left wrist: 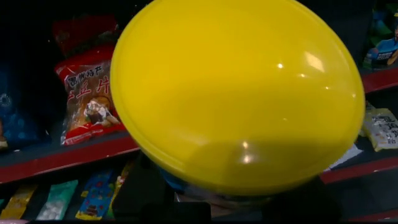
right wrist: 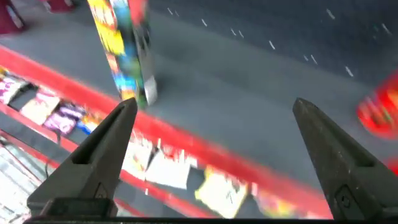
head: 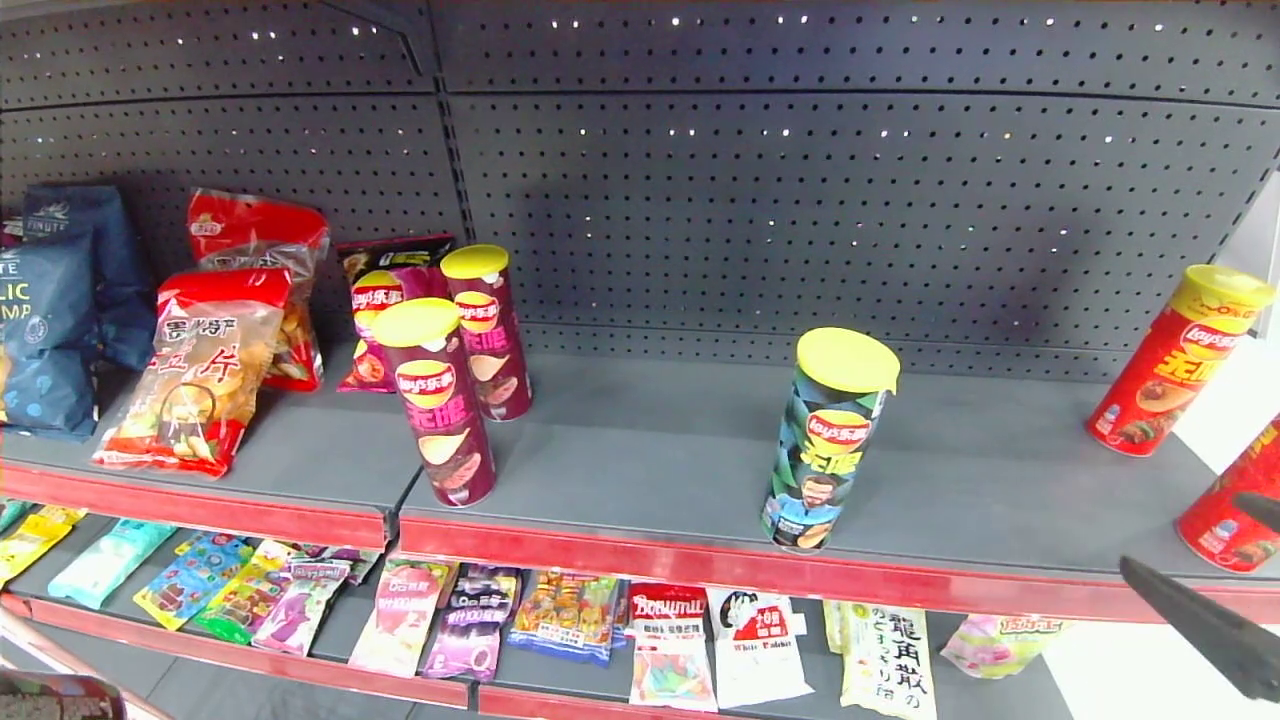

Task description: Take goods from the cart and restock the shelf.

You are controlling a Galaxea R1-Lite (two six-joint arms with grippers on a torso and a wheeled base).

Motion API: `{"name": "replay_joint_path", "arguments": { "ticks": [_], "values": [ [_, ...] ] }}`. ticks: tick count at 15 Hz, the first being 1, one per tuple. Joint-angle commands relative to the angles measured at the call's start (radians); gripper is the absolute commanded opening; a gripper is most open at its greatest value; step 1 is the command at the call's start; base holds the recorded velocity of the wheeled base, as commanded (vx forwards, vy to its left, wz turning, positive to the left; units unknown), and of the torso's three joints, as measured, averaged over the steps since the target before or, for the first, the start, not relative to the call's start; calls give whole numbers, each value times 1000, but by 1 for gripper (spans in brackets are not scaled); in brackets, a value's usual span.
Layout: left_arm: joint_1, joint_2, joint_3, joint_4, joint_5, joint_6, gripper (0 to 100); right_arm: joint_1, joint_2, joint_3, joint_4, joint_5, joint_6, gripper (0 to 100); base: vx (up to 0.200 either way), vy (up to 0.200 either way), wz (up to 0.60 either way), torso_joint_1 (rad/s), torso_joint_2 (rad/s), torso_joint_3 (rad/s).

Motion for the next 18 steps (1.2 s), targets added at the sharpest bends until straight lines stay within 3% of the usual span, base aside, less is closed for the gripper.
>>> {"name": "replay_joint_path", "arguments": {
  "ticks": [1, 2, 5, 9, 11, 18],
  "values": [
    [-5, 8, 21, -6, -19, -8, 0, -82, -408, -56, 372, 26, -8, 100, 0, 0, 0, 0, 0, 0],
    [-6, 8, 23, -6, -21, -8, 0, -84, -408, -68, 398, 24, -8, 100, 0, 0, 0, 0, 0, 0],
    [-16, 9, 26, -6, -42, -14, 0, -105, -443, -44, 431, -192, -25, 100, 0, 0, 0, 0, 0, 0],
    [-35, 16, 38, -6, -95, -14, 0, -98, -478, -22, 472, -177, -39, 100, 0, 0, 0, 0, 0, 0],
    [-35, 29, 32, -8, -88, -42, 0, -99, -507, 30, 469, -143, -39, 100, 0, 0, 0, 0, 0, 0],
    [-34, 60, 6, -9, -64, -45, 0, -98, -638, 122, 478, -145, -55, 100, 0, 0, 0, 0, 0, 0]
  ]
}}
